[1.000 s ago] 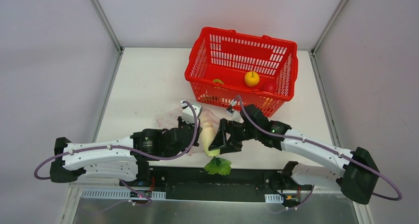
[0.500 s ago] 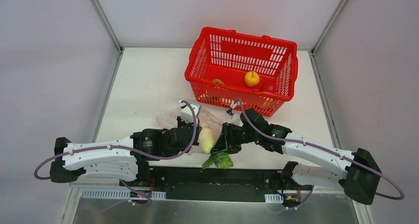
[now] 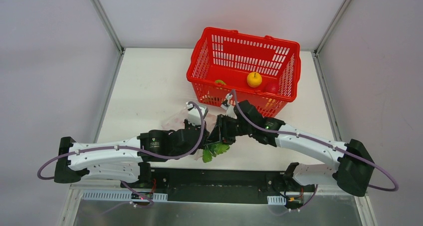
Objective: Place the food in the zip-top bag and seal the zipper
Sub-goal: Place the fake vegetable in the zipper food storage bag.
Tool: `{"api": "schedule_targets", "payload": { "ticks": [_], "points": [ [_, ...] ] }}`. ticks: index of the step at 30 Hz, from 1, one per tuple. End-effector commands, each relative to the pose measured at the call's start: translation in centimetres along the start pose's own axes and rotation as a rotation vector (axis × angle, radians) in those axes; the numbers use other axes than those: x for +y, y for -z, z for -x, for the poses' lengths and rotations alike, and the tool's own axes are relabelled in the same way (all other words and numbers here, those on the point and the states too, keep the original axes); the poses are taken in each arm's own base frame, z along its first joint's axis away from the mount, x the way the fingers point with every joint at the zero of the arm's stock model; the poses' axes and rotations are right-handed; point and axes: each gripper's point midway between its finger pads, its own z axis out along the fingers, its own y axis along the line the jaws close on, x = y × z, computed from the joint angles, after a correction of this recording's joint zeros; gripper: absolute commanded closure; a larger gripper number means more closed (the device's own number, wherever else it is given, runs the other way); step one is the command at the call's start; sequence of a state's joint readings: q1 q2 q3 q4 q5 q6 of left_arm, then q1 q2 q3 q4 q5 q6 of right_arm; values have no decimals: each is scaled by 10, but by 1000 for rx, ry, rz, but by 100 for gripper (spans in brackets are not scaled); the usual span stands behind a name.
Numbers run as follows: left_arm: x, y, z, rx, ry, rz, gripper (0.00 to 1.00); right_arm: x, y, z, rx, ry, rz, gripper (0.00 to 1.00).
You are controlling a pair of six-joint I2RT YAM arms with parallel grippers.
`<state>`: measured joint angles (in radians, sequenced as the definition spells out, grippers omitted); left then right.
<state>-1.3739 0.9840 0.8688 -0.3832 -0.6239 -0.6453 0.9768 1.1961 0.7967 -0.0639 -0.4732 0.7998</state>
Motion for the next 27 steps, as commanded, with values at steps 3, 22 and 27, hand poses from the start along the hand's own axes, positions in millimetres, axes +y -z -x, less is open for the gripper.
{"api": "schedule_targets", "payload": {
  "ticks": [3,22,27],
  "points": [
    [-11,12,23,-91,208,-75,100,2,-2,21,-104,99,2,62],
    [30,55,67,-245,310,-36,100,50,-4,28,-58,280,158,47],
    [99,69,51,-298,305,188,100,74,33,19,-78,363,189,37]
  ]
}}
